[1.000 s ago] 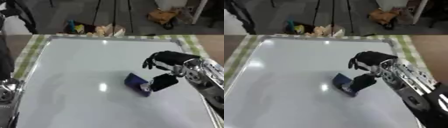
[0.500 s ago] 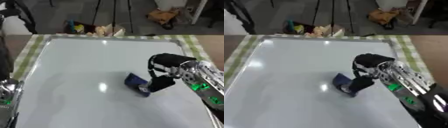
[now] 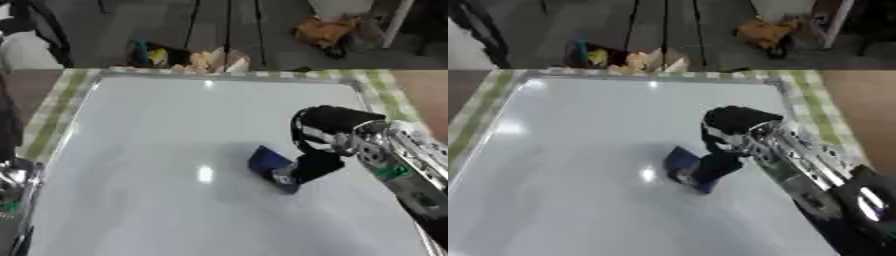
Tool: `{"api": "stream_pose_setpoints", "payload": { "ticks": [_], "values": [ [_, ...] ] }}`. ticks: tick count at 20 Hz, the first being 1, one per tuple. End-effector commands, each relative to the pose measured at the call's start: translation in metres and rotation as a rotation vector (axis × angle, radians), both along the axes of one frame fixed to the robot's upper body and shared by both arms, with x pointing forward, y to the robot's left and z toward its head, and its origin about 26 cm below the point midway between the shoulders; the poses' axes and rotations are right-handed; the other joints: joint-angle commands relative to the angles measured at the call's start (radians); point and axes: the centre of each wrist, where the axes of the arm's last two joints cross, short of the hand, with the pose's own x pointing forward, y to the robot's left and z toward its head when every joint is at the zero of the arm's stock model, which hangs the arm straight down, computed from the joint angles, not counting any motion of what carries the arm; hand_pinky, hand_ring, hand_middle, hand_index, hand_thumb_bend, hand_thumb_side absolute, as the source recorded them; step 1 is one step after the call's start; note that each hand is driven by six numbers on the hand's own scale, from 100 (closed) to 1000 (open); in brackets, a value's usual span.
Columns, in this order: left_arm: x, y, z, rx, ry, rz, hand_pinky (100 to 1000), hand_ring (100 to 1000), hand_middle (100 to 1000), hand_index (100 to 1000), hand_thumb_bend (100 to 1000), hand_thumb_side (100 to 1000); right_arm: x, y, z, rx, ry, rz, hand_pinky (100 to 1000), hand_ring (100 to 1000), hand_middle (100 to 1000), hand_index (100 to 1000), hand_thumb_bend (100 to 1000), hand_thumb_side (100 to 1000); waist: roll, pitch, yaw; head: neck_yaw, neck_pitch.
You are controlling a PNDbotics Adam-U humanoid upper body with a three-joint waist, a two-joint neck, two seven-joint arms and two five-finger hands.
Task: Wipe the whiteboard clean with a brush.
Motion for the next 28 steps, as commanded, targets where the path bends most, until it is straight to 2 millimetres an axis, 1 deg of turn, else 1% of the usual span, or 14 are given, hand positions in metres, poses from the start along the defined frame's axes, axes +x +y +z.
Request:
{"api": "stream_pose_setpoints", "payload": {
  "ticks": [1, 2, 3, 4, 5, 8, 10, 16, 18, 19, 23, 25, 26, 28],
  "values": [
    [-0.003, -0.002, 0.009, 0.012, -0.035, -0.010, 655, 788, 762, 745, 138, 1000, 0.001, 0.002, 0.007, 0.021, 0.018, -0.007, 692, 763, 648, 156, 486, 711, 0.000, -0.016, 0.002, -0.004, -0.003],
    [-0.003, -0.003, 0.009, 0.012, -0.035, -0.011, 655, 787, 762, 746, 139, 1000, 0.001, 0.003, 0.006, 0.031, 0.035, -0.005, 687, 762, 659, 162, 414, 643, 0.000, -0.016, 0.003, -0.004, -0.003],
    [-0.003, -0.003, 0.009, 0.012, -0.036, -0.011, 655, 788, 762, 746, 140, 1000, 0.000, 0.003, 0.007, 0.042, 0.046, -0.004, 687, 763, 674, 164, 377, 612, -0.001, -0.016, 0.003, -0.003, -0.002],
    [-0.003, -0.003, 0.009, 0.012, -0.036, -0.011, 655, 788, 762, 746, 140, 1000, -0.001, 0.003, 0.007, 0.051, 0.054, -0.004, 687, 763, 674, 164, 377, 612, -0.001, -0.016, 0.003, -0.003, -0.002],
    [-0.003, -0.003, 0.009, 0.012, -0.036, -0.011, 655, 788, 762, 746, 141, 1000, -0.002, 0.003, 0.008, 0.061, 0.059, -0.004, 686, 767, 710, 166, 323, 561, -0.001, -0.016, 0.003, -0.002, -0.002],
    [-0.003, -0.002, 0.009, 0.013, -0.035, -0.011, 655, 788, 763, 746, 142, 1000, -0.006, 0.003, 0.012, 0.087, 0.063, 0.001, 680, 765, 727, 166, 293, 524, -0.002, -0.016, 0.001, 0.000, -0.002],
    [-0.003, -0.002, 0.009, 0.014, -0.035, -0.011, 655, 787, 763, 746, 142, 1000, -0.008, 0.003, 0.014, 0.098, 0.065, 0.001, 679, 766, 733, 165, 283, 515, -0.003, -0.017, 0.001, 0.000, -0.002],
    [-0.003, -0.002, 0.010, 0.014, -0.035, -0.010, 655, 787, 763, 746, 142, 1000, -0.009, 0.002, 0.013, 0.113, 0.072, -0.017, 668, 766, 735, 164, 209, 473, -0.003, -0.017, -0.001, 0.000, -0.002],
    [-0.003, -0.002, 0.010, 0.015, -0.035, -0.010, 655, 788, 763, 746, 142, 1000, -0.009, 0.001, 0.014, 0.119, 0.072, -0.020, 668, 765, 734, 164, 212, 481, -0.003, -0.017, -0.001, 0.001, -0.001],
    [-0.003, -0.002, 0.010, 0.015, -0.035, -0.010, 655, 787, 763, 746, 142, 1000, -0.010, 0.000, 0.014, 0.122, 0.071, -0.021, 668, 766, 736, 165, 240, 506, -0.003, -0.017, -0.002, 0.001, 0.000],
    [-0.003, -0.003, 0.010, 0.014, -0.035, -0.010, 655, 787, 763, 745, 139, 1000, -0.012, -0.002, 0.015, 0.137, 0.077, -0.021, 673, 791, 766, 167, 287, 533, -0.003, -0.016, -0.001, -0.001, 0.000],
    [-0.003, -0.003, 0.010, 0.013, -0.035, -0.010, 655, 787, 763, 745, 139, 999, -0.011, -0.003, 0.014, 0.146, 0.084, -0.029, 673, 802, 779, 166, 337, 566, -0.002, -0.016, 0.000, -0.002, -0.002],
    [-0.003, -0.003, 0.010, 0.013, -0.036, -0.010, 655, 787, 763, 745, 139, 999, -0.010, -0.004, 0.013, 0.150, 0.089, -0.037, 674, 805, 782, 166, 345, 570, -0.001, -0.016, 0.000, -0.004, -0.003],
    [-0.003, -0.003, 0.010, 0.012, -0.036, -0.011, 654, 788, 763, 745, 138, 999, -0.008, -0.004, 0.012, 0.159, 0.099, -0.045, 677, 829, 802, 167, 425, 608, 0.000, -0.015, 0.000, -0.006, -0.004]
  ]
}}
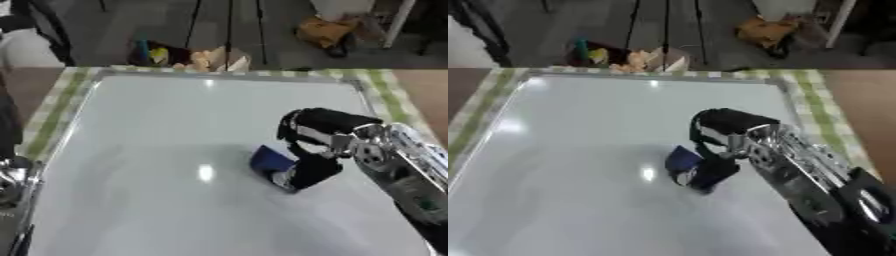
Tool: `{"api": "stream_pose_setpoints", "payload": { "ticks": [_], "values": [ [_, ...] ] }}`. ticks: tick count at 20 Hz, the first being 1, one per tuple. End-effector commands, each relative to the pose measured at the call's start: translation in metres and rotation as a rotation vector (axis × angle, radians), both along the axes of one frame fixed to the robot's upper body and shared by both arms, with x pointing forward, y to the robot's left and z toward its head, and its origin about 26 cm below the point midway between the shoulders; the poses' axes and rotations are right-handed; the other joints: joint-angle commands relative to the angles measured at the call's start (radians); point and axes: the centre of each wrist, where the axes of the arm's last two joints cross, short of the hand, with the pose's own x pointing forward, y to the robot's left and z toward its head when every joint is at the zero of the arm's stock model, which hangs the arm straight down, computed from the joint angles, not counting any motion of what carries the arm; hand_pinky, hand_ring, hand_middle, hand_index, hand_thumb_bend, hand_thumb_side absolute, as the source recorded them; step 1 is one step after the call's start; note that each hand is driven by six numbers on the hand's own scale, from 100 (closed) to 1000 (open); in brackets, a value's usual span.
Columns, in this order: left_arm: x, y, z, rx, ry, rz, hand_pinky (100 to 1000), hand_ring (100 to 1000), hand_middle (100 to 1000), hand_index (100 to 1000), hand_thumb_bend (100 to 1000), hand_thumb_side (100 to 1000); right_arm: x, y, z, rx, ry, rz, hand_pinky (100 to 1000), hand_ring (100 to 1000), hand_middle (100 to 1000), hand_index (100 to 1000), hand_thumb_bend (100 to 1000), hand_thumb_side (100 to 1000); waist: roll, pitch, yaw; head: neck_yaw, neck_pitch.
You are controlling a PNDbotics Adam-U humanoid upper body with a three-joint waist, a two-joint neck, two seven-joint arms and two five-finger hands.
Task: Wipe the whiteboard clean with a brush.
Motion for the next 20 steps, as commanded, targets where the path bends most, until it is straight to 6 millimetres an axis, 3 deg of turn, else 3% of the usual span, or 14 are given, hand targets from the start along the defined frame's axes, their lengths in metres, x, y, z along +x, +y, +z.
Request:
{"api": "stream_pose_setpoints", "payload": {
  "ticks": [1, 5, 15, 20],
  "values": [
    [-0.003, -0.002, 0.008, 0.011, -0.030, -0.008, 654, 788, 763, 744, 137, 999, 0.001, -0.006, 0.008, 0.020, 0.073, -0.077, 677, 831, 804, 167, 438, 613, 0.003, -0.017, 0.000, -0.006, -0.004],
    [-0.003, -0.003, 0.008, 0.010, -0.028, -0.009, 654, 788, 763, 744, 136, 999, 0.004, -0.006, 0.007, 0.031, 0.082, -0.081, 677, 833, 806, 166, 457, 623, 0.004, -0.015, 0.001, -0.008, -0.005],
    [-0.003, -0.003, 0.007, 0.007, -0.027, -0.009, 654, 789, 763, 742, 135, 1000, 0.022, -0.012, -0.009, 0.042, 0.084, -0.164, 665, 814, 785, 167, 359, 605, 0.011, -0.005, 0.007, -0.018, -0.008],
    [-0.003, -0.003, 0.007, 0.006, -0.027, -0.009, 654, 789, 763, 742, 135, 999, 0.025, -0.013, -0.015, 0.045, 0.095, -0.172, 662, 811, 781, 167, 376, 562, 0.012, -0.003, 0.007, -0.018, -0.009]
  ]
}}
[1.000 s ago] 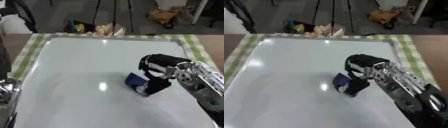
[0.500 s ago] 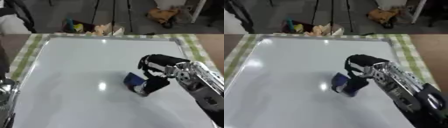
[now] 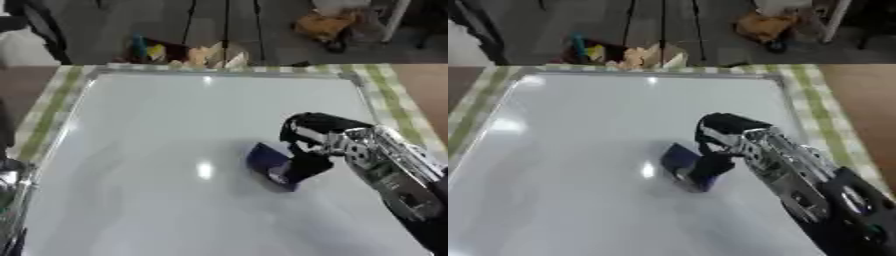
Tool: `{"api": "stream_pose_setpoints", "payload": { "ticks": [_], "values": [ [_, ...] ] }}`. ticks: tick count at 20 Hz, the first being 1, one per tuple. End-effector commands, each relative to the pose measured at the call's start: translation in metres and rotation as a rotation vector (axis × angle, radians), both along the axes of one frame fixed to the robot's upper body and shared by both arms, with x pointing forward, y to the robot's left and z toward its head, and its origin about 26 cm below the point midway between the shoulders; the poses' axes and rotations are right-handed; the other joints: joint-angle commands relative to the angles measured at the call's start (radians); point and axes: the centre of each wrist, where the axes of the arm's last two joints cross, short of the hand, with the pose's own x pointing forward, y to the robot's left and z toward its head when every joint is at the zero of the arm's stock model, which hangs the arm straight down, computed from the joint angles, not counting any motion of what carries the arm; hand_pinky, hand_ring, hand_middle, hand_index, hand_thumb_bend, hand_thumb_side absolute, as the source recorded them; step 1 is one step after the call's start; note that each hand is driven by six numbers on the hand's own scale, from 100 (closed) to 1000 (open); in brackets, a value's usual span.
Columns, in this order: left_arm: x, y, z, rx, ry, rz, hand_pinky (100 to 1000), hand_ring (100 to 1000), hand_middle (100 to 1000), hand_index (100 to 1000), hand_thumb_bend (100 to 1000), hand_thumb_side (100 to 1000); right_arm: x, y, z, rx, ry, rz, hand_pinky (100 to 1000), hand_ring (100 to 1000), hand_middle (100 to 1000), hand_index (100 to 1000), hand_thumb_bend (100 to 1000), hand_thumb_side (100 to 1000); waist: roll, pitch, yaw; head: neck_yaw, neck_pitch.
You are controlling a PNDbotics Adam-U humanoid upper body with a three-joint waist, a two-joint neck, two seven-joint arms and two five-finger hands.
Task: Wipe the whiteboard clean with a brush.
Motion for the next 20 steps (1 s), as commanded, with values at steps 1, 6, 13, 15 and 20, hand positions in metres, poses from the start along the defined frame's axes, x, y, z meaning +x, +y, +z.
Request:
{"api": "stream_pose_setpoints", "payload": {
  "ticks": [1, 6, 13, 15, 20],
  "values": [
    [-0.003, -0.003, 0.007, 0.008, -0.028, -0.009, 654, 789, 763, 742, 135, 999, 0.001, -0.003, 0.005, 0.006, 0.033, -0.048, 661, 810, 780, 168, 379, 556, 0.001, -0.018, 0.001, -0.002, -0.008],
    [-0.003, -0.003, 0.007, 0.008, -0.027, -0.010, 654, 789, 763, 742, 135, 999, 0.002, -0.002, 0.003, 0.001, 0.043, -0.037, 655, 797, 765, 170, 400, 552, 0.001, -0.018, 0.000, -0.001, -0.008],
    [-0.003, -0.003, 0.008, 0.008, -0.027, -0.011, 654, 789, 763, 743, 135, 999, 0.001, -0.002, 0.003, 0.002, 0.033, -0.034, 655, 792, 759, 169, 388, 576, 0.000, -0.019, 0.000, 0.001, -0.007],
    [-0.003, -0.003, 0.008, 0.009, -0.028, -0.012, 654, 789, 763, 743, 136, 999, 0.001, -0.002, 0.003, -0.002, 0.020, -0.039, 654, 790, 751, 170, 381, 571, 0.000, -0.019, 0.000, 0.001, -0.009],
    [-0.003, -0.004, 0.008, 0.008, -0.027, -0.015, 654, 789, 764, 742, 136, 1000, 0.007, -0.003, -0.007, -0.022, 0.021, -0.063, 650, 784, 741, 171, 369, 554, 0.000, -0.016, 0.001, -0.001, -0.011]
  ]
}}
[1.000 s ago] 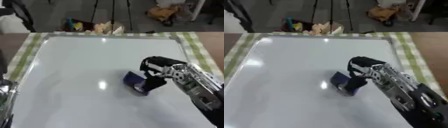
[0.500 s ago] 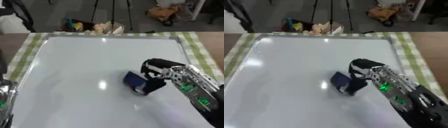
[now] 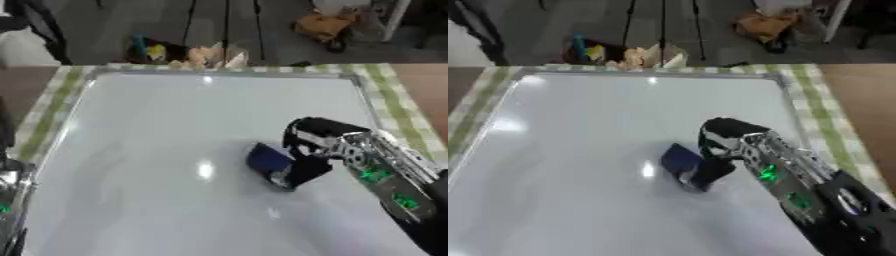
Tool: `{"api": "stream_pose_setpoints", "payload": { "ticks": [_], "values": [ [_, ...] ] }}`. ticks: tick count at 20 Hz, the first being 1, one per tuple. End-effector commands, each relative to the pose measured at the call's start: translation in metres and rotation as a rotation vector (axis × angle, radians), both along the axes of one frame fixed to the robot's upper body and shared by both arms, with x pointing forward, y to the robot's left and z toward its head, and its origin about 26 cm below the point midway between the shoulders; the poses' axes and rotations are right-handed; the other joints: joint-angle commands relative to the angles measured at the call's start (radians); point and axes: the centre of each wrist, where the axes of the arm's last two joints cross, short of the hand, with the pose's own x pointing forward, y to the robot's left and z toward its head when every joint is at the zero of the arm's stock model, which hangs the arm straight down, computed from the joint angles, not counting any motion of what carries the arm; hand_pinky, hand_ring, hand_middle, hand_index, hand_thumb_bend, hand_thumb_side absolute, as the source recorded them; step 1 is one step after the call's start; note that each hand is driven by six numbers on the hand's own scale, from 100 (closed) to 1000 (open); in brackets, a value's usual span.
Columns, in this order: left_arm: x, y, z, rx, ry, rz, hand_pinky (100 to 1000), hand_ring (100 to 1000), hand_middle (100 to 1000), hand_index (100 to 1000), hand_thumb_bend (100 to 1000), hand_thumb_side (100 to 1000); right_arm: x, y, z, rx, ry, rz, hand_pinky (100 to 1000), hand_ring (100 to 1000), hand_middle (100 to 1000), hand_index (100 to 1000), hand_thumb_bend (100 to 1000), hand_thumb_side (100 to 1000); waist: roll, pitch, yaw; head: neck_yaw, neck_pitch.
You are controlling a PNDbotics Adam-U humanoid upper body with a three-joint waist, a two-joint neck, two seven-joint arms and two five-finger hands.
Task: Wipe the whiteboard clean with a brush.
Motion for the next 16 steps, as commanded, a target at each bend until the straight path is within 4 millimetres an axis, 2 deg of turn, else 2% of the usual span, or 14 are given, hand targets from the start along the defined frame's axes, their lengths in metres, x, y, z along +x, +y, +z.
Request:
{"api": "stream_pose_setpoints", "payload": {
  "ticks": [1, 16],
  "values": [
    [-0.0034, -0.0029, 0.0077, 0.005, -0.032, -0.012, 654, 789, 764, 742, 136, 1000, 0.0033, -0.0012, 0.0001, -0.009, 0.007, -0.037, 649, 783, 740, 171, 367, 552, 0.001, -0.016, 0.002, -0.001, -0.010],
    [-0.0034, -0.0037, 0.0086, 0.007, -0.033, -0.017, 655, 790, 765, 742, 136, 1000, 0.0074, -0.0006, -0.0060, 0.000, 0.010, -0.029, 640, 781, 737, 171, 320, 509, 0.001, -0.014, 0.008, -0.003, -0.012]
  ]
}}
